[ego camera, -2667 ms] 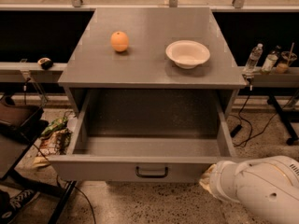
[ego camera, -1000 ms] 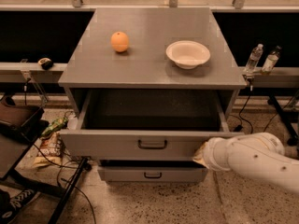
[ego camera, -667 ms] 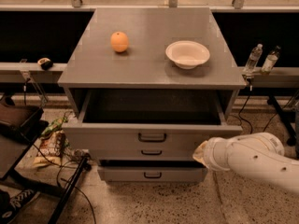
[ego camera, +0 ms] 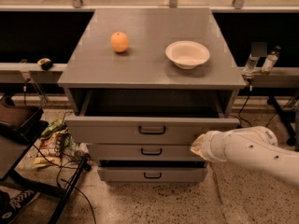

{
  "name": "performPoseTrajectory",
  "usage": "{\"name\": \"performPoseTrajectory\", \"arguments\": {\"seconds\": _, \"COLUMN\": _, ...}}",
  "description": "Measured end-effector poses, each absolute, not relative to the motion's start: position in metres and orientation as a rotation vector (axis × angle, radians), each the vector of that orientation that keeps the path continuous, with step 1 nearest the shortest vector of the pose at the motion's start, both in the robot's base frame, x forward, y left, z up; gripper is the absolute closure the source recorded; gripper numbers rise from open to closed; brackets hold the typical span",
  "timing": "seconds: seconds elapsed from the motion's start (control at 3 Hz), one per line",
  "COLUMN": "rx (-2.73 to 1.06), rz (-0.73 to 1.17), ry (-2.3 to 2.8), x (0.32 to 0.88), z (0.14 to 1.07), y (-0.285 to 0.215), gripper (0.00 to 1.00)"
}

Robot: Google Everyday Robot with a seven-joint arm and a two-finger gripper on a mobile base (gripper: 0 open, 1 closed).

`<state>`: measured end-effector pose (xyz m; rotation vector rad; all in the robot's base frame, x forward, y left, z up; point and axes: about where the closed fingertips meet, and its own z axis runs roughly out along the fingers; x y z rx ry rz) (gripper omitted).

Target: Close top drawer

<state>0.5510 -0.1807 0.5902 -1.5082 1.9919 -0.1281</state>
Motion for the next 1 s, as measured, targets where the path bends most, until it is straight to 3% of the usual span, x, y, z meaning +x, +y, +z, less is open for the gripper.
{"name": "performPoseTrajectory", "arguments": {"seconds": 0.67, "rx": -1.519, "rz": -0.121, "ry": 1.95, "x": 0.5808, "z": 0.5864, "y": -0.1795, "gripper": 1.0}}
{"name": "performPoseTrajectory", "arguments": {"seconds": 1.0, "rx": -1.519, "rz": -0.121, "ry": 1.95, "x": 0.5808, "z": 0.5864, "y": -0.1795, "gripper": 0.73}}
